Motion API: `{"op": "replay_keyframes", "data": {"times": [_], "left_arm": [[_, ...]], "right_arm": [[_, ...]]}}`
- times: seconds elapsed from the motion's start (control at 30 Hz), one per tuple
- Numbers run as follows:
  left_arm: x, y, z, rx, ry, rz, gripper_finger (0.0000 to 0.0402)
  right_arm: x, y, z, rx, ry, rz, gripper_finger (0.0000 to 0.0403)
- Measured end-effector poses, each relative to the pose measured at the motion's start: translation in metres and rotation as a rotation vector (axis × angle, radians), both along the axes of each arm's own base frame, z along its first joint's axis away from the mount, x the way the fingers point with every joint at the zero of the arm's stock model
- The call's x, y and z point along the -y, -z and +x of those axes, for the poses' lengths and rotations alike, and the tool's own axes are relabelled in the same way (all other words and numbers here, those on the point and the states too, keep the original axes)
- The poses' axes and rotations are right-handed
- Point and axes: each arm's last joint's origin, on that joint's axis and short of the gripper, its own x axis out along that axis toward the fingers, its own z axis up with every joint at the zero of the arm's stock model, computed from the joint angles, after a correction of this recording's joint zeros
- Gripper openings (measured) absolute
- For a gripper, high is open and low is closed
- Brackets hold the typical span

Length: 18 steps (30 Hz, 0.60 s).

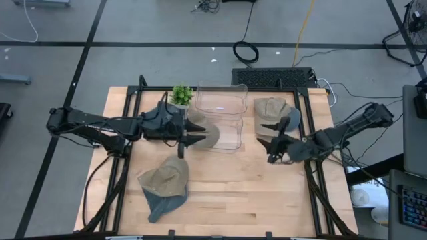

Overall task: Pick & Place hat
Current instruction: Put the top brown cap into the bottom transparent bin

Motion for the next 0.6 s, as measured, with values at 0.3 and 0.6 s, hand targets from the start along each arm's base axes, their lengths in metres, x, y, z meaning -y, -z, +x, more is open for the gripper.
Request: {"op": "replay_keyframes", "data": {"times": [0.3,0.6], "left_arm": [[0.001,-0.005,-0.003,0.023,0.039,-0.085,0.0156],[0.001,-0.005,-0.003,0.022,0.038,-0.132,0.0157]], "right_arm": [[-0.021,0.016,0.007,-0.06,0.069,-0.211,0.027],[-0.016,0.046,0.002,-0.165,0.185,-0.193,0.027]]}}
